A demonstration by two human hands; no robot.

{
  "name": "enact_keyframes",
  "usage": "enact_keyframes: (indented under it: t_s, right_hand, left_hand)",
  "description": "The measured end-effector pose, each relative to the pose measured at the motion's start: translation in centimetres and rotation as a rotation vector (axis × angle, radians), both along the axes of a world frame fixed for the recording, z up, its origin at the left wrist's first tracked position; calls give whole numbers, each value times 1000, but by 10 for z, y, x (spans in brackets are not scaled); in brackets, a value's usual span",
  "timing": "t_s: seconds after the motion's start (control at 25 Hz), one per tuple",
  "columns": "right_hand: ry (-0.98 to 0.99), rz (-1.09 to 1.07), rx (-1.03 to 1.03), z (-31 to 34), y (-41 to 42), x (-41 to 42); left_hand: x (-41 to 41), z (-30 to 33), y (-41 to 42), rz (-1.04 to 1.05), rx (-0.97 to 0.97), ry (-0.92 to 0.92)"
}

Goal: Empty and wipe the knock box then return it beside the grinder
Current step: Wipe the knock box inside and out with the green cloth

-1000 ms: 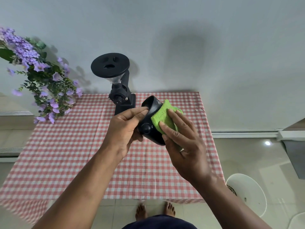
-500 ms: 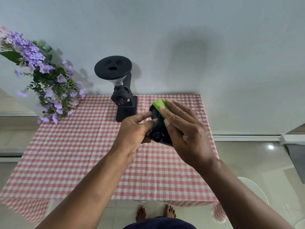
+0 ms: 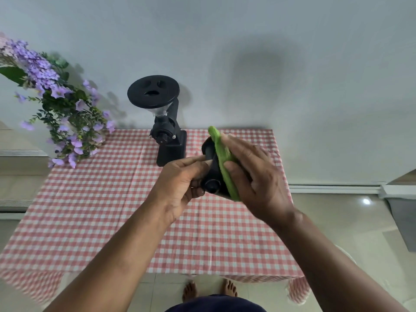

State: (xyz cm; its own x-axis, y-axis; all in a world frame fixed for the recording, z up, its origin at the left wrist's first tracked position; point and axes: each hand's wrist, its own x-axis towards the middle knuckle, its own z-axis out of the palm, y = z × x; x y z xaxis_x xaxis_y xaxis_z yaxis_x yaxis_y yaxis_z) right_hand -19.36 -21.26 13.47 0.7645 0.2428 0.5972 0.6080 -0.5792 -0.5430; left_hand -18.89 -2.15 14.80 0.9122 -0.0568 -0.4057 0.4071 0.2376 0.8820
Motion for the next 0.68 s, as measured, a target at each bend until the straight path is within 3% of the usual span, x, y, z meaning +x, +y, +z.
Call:
enact_keyframes:
  t_s: [0.12,0.32,0.48,0.68]
  right_hand:
    - [208,-46,51,3,1,6]
    - [32,24,-56,-22,8,-2]
    - [71,-16,-18,-15,11,5]
    - [71,-20,9,-30,4,-7]
  left_hand:
    - [4,-4,-1,95,-13,24]
    - [4,-17,0,126,-14,68]
    - [7,-17,0,152,18,68]
    - [7,-16,-4,215,-117,138]
